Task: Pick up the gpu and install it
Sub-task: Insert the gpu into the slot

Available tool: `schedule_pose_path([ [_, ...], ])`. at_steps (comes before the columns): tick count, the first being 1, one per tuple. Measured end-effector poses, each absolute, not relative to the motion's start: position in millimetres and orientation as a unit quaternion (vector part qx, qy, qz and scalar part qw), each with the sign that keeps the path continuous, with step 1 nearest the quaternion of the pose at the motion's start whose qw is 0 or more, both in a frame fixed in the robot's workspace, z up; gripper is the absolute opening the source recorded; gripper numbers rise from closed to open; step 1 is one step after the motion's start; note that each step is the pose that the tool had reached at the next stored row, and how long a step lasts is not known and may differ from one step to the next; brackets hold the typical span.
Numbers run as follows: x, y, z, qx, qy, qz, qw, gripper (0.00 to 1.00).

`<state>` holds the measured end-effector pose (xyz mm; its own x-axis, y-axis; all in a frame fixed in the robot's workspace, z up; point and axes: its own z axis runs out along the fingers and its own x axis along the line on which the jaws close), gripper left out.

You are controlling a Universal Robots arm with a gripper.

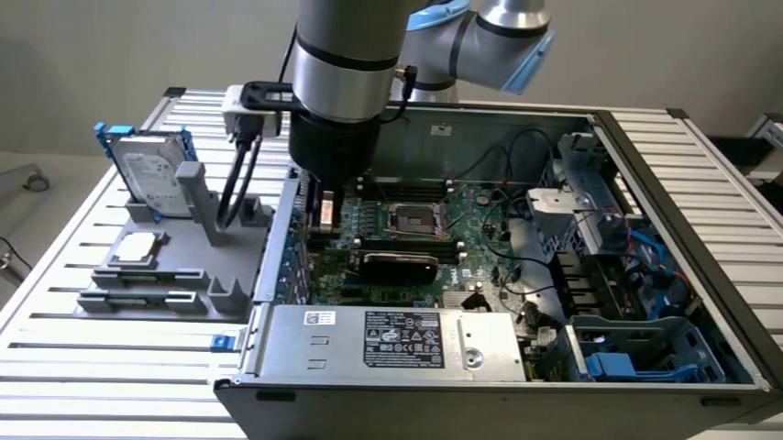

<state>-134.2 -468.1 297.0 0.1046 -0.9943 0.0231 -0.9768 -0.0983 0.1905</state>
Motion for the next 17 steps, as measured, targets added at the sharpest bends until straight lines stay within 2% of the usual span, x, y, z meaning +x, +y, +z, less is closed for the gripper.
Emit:
schedule_pose_path([
  [17, -134.2, -466.5, 300.7, 0.738, -0.666, -0.061, 0.089, 0.11],
])
